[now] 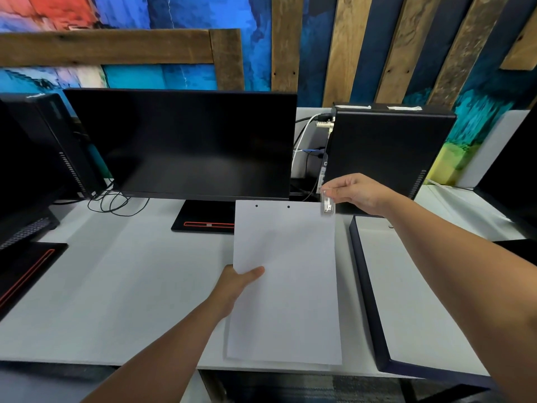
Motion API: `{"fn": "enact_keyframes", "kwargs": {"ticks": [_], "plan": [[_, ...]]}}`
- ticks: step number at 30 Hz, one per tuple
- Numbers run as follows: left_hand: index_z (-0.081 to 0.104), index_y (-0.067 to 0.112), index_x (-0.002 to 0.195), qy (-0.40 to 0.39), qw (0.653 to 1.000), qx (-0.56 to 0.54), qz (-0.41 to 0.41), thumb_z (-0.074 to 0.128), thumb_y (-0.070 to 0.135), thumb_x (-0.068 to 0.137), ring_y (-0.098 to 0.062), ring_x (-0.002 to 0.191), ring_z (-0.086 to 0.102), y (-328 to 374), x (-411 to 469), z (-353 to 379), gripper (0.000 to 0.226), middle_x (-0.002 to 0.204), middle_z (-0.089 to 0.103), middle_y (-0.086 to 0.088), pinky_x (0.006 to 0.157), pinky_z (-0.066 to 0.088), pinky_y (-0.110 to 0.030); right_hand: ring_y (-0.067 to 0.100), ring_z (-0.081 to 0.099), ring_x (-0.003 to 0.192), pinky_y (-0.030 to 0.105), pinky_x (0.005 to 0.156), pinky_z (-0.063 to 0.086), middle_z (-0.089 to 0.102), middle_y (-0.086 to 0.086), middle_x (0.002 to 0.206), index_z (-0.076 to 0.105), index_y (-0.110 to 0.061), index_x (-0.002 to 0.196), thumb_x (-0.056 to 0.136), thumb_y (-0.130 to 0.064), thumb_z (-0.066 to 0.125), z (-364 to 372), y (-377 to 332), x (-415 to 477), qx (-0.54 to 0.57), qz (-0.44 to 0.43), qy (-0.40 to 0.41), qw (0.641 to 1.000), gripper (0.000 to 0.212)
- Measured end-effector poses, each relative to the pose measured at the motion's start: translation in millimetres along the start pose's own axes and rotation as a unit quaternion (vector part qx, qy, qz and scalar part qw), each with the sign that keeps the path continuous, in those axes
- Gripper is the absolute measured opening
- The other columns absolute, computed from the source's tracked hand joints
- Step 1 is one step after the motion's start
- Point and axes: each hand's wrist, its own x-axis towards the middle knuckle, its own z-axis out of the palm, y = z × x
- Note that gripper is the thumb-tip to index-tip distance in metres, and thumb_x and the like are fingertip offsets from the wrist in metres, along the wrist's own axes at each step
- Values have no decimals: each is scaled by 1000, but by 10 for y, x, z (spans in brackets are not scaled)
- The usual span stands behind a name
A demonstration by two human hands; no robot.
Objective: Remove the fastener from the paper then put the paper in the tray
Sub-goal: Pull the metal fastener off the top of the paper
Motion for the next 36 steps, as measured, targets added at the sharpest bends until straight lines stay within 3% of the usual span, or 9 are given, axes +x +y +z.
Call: {"fn": "enact_keyframes", "kwargs": {"ticks": [6, 10, 13, 18, 21, 26, 30, 36], "plan": [[68, 14, 107, 3, 1000, 4, 0, 77, 17, 78, -27, 98, 68, -14, 13, -40, 31, 105, 72, -9, 91, 53, -44, 20, 65, 103, 30, 93, 49, 69, 9, 108, 67, -3, 108, 86, -12, 64, -3, -10, -32, 31, 29, -23, 999, 24], [68, 15, 105, 3, 1000, 5, 1, 77, 18, 78, -26, 98, 68, -5, 20, -33, 29, 105, 72, -8, 90, 53, -42, 18, 69, 90, 26, 86, 54, 73, 6, 94, 70, -7, 99, 86, -10, 63, 14, -22, -48, 74, 39, -13, 996, 15], [68, 15, 106, 3, 1000, 7, -1, 78, 19, 77, -26, 98, 68, -9, 36, -44, 31, 105, 72, -8, 91, 53, -43, 19, 68, 80, 32, 88, 52, 72, 3, 82, 67, -14, 91, 86, -9, 63, -26, 18, -43, 108, 50, 14, 993, 8], [68, 18, 102, 15, 1000, 11, -6, 78, 19, 77, -25, 97, 68, -14, 52, -88, 27, 104, 72, -7, 88, 54, -41, 27, 67, 92, 39, 91, 50, 71, 9, 93, 65, -14, 89, 90, -14, 58, -104, 106, -91, 130, 60, 38, 989, 7], [68, 19, 100, 17, 1000, 1, 0, 77, 17, 78, -24, 96, 68, -15, 44, -115, 24, 103, 72, -6, 84, 53, -37, 31, 65, 97, 43, 95, 50, 67, 15, 102, 66, -12, 87, 91, -15, 57, -125, 206, -123, 105, 69, 47, 991, 10], [68, 21, 93, 24, 1000, -1, 8, 76, 15, 79, -19, 91, 68, 16, 31, -107, 17, 97, 72, -3, 76, 53, -31, 26, 60, 90, 43, 94, 48, 65, 9, 89, 66, -12, 80, 91, -10, 55, -66, 451, -200, 39, 96, 56, 993, 16], [68, 21, 90, 26, 1000, -4, 16, 75, 15, 79, -20, 88, 68, 46, 56, -70, 15, 93, 72, -1, 75, 53, -31, 19, 58, 83, 31, 80, 49, 65, 5, 79, 66, -9, 71, 84, 7, 55, 132, 735, -302, -25, 125, 53, 990, 23], [69, 17, 96, 32, 999, -15, 25, 74, 13, 80, -20, 88, 68, 92, 109, -73, 17, 94, 72, -2, 80, 54, -35, 18, 59, 70, 23, 65, 50, 65, 10, 73, 68, -7, 71, 79, 13, 53, 420, 1195, -456, -97, 174, 3, 980, 26]]}}
